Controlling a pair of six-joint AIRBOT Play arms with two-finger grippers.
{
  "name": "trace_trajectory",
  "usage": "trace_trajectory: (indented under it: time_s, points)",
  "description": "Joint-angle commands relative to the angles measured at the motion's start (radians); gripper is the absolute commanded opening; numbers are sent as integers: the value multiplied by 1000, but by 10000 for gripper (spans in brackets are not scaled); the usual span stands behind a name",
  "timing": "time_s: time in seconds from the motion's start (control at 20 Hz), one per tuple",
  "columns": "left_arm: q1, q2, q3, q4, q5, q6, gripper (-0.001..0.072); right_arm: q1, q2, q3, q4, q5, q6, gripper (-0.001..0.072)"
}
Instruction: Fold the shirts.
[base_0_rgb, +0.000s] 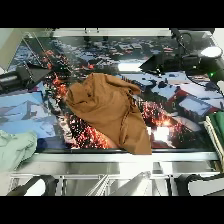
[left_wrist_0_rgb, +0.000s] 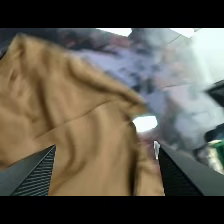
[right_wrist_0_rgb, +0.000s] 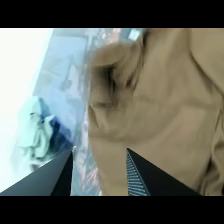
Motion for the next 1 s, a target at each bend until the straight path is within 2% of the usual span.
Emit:
trace_trajectory:
  time_s: [0.0, 0.1, 0.3, 0.45, 0.65, 0.85, 0.9, 0.95]
  points:
    - [62, -151, 98, 125, -132, 20, 715, -108, -37, -2, 32, 239, 37, 354]
    - [80, -219, 156, 175, -164, -8, 715, -138, -13, -51, 1, 336, 81, 354]
    - [30, -348, 162, 183, -153, -10, 715, -140, 127, -382, -99, 312, 45, 354]
    - [-53, -458, 178, 281, -76, -11, 715, -161, 282, -703, -129, 220, 13, 355]
    - [-179, -635, 336, 298, -51, -23, 714, -237, 418, -917, -220, 9, 33, 359]
    - [-271, -783, 496, 325, -75, -71, 694, -259, 468, -1031, -333, -89, 190, 361]
    - [-282, -810, 539, 346, -87, -98, 671, -256, 472, -1049, -353, -102, 201, 361]
    - [-291, -830, 576, 376, -90, -122, 447, -256, 472, -1065, -365, -120, 211, 362]
